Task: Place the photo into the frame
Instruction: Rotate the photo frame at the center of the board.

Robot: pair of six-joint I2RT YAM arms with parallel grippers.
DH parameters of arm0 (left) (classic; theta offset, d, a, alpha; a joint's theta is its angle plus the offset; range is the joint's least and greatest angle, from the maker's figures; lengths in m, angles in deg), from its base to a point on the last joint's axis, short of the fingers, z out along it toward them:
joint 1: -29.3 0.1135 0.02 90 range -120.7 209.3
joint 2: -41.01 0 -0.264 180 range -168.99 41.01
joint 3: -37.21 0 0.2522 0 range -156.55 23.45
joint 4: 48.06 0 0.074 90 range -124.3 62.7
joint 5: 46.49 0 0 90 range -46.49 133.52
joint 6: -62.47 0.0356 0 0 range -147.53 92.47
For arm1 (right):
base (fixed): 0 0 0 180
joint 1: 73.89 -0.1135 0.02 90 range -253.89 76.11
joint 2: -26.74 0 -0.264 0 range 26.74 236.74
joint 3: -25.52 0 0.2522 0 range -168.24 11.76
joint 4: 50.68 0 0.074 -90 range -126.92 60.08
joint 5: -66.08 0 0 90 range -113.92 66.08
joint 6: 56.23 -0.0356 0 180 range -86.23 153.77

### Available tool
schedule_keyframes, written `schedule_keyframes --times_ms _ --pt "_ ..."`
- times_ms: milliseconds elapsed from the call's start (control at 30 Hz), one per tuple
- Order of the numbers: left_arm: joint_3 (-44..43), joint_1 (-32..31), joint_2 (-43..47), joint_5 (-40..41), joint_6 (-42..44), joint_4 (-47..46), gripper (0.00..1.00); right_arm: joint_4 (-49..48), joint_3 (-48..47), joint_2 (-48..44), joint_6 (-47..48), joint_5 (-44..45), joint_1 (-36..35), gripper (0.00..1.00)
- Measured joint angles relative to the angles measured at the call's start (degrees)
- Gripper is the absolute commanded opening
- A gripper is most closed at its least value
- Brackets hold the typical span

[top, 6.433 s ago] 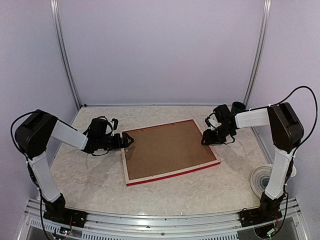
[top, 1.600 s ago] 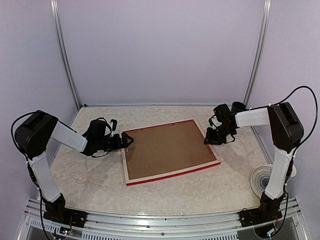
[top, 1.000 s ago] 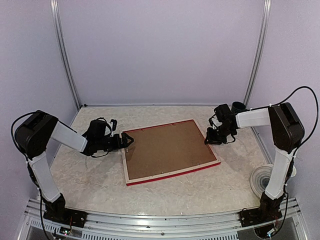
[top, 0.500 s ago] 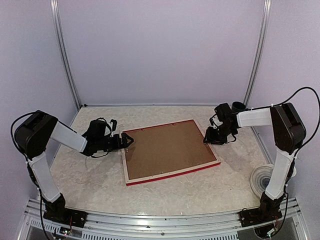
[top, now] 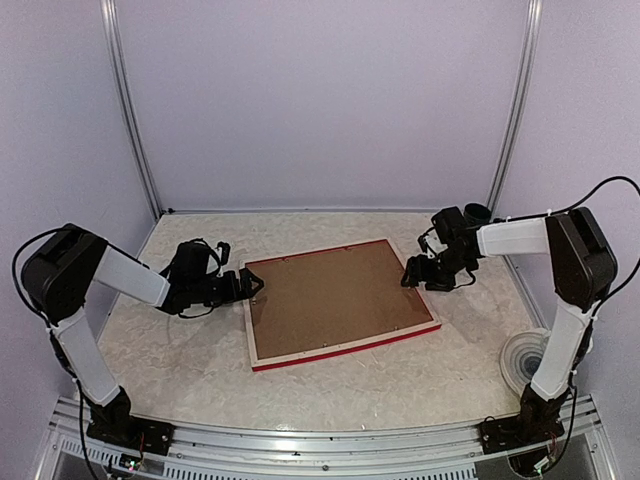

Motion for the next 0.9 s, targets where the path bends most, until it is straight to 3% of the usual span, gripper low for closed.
schedule_keyframes --times_ms 433,900 --pt "1.16 -5.38 4.61 4.48 -2.67 7.48 0.99 -2.47 5.42 -3.72 2.47 -2.95 0.00 0.81" --pt "-6.60 -6.34 -0.74 6.21 -3.26 10.69 0.99 -6.12 12.72 -7.37 2.84 -5.75 -0.31 0.81"
